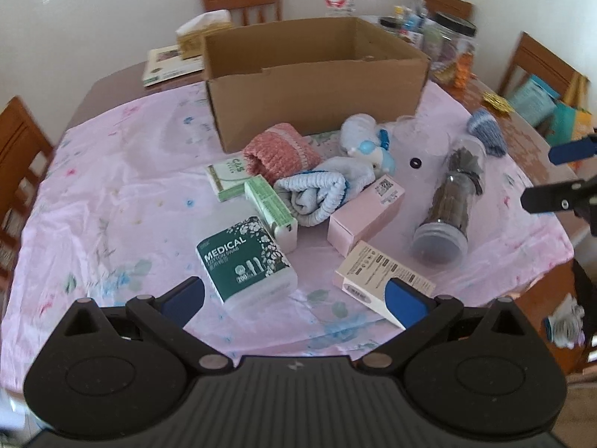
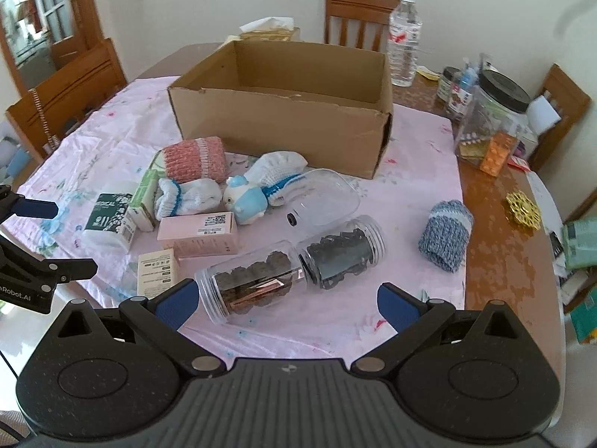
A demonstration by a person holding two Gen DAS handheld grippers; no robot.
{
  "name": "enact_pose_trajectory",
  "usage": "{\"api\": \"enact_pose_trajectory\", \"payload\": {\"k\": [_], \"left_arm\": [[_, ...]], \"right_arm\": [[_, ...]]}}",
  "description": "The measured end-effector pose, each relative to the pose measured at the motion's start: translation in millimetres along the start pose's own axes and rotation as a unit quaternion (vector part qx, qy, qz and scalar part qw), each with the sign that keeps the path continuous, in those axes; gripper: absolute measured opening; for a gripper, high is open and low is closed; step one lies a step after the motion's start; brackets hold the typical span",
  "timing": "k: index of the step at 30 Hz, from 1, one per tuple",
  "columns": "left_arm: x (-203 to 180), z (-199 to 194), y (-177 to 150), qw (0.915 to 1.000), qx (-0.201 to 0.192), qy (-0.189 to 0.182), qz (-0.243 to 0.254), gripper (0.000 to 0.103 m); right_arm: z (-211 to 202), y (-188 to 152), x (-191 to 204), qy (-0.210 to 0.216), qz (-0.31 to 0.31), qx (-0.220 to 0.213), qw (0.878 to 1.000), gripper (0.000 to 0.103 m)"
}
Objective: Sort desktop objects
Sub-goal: 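Move both tools toward the items scattered beside the cardboard box, then grasp the MEDICAL cotton swab box with the left tool while the right tool approaches the cream box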
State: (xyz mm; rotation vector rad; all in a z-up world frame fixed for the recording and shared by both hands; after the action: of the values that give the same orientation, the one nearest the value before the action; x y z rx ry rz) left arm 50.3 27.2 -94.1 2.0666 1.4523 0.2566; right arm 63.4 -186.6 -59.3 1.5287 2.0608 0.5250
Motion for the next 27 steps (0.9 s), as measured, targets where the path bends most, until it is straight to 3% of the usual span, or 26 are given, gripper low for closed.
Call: {"api": "enact_pose_trajectory", "payload": {"k": [5,9,18,27], "left_arm": [[19.0,10.2,4.5,0.9971,0.021,-0.039,0.062,0.102],[32.4,16.2,13.1,0.9889,0.044,-0.069,0.124,0.102],[54.9,29.4,18.0,0.9507,0.079,-0.157,0.256,0.102],[78.9,38.7,13.1,0.9124,0.091,-0.197,0.347,0.102]], "right_arm": [[-1.5,-6.6,9.9,-0.043,0.043,0.010,0.998,0.103],[0.0,-12.7,23.3,-0.069,0.105,0.036,0.991,0.103],[10.7,-22.1,76.8,-0.127,0.193,0.073,0.970,0.103],[23.8,-37.8,122.0,-0.187,0.271,0.108,0.938,0.103]]}}
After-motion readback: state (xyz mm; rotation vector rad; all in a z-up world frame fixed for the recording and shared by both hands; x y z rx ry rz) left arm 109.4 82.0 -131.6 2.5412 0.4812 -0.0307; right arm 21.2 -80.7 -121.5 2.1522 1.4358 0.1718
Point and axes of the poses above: each gripper's, at about its wrist camera, not at the fingertips, and z roughly the way its jaws point, x to its left, y to its top, the point moved 7 cm from there along z, roughly the way its jaws point, and after that the axes turned 14 degrees about -y, right-handed, at the moved point
